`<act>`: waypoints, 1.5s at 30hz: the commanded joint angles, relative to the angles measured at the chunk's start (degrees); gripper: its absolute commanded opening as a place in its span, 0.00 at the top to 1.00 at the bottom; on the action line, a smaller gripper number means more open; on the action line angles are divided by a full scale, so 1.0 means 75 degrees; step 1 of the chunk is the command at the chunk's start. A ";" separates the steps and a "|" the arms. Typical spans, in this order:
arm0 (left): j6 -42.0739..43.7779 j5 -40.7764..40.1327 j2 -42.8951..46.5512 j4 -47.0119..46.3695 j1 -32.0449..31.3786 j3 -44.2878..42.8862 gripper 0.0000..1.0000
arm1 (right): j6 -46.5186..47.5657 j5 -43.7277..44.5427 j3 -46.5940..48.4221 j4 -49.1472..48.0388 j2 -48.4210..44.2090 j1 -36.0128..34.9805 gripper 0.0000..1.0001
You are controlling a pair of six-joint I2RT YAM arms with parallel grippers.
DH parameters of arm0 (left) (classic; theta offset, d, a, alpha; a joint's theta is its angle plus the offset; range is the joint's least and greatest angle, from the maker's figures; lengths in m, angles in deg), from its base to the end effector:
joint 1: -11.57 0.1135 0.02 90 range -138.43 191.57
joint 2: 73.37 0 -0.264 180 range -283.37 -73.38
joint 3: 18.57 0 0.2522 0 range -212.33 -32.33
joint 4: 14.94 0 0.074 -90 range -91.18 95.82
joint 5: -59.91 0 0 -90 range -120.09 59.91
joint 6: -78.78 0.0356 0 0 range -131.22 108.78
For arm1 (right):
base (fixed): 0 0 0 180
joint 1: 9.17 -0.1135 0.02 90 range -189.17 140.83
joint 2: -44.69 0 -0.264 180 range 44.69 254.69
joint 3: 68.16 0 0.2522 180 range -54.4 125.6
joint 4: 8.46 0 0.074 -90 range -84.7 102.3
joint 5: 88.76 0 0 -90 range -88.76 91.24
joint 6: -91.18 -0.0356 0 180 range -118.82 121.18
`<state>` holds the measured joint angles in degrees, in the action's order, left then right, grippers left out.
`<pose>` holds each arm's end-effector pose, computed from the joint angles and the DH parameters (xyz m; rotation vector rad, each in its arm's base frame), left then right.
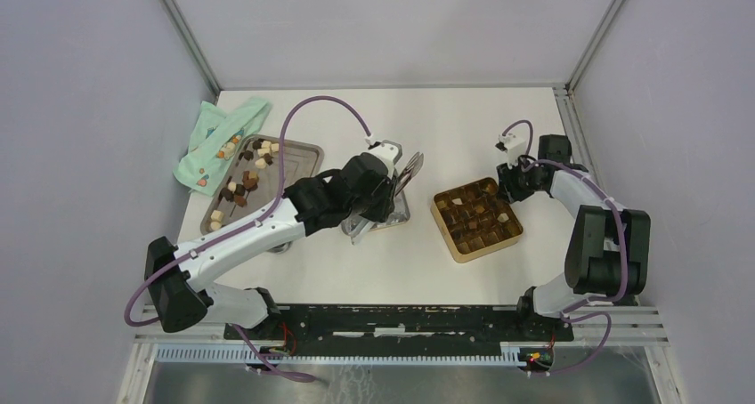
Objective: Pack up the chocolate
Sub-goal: Pick up the packing box from the center of the board, then place the packing box at the center of the board.
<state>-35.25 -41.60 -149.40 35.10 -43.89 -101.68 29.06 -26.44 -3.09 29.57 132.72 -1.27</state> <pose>0.1681 -0.2317 0.3266 0.5366 2.2874 -0.4713 0.2938 -0.0241 0.1867 -0.5887 2.4267 0.3862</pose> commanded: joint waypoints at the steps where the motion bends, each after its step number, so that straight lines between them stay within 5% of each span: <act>1: -0.0244 -0.0235 0.0283 -0.0185 -0.0006 -0.0158 0.68 | 0.0033 0.0181 0.0004 -0.0273 0.0006 -0.0102 0.67; 8: -0.0156 -0.0275 0.0210 -0.0117 -0.0009 -0.0318 0.68 | -0.0025 0.0069 -0.0242 -0.0576 -0.0373 -0.0128 0.93; 12: -0.0073 -0.0352 0.0236 -0.0120 -0.0014 -0.0398 0.68 | -0.0121 0.0023 -0.0334 -0.0826 -0.0913 -0.0119 0.99; 27: 0.0129 -0.1138 0.0873 -0.0382 -0.0006 -0.0286 0.69 | -0.0721 -0.0251 0.0061 -0.1732 -0.3135 -0.0116 1.00; 45: 0.0123 -0.1208 0.1223 -0.0330 -0.0013 -0.0032 0.69 | -0.1362 -0.0512 -0.0058 -0.1772 -0.3491 -0.0105 1.00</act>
<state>-35.21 -48.70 -142.80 35.97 -43.89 -101.98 22.17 -27.99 -5.76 21.03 108.35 -2.06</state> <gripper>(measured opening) 0.359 0.077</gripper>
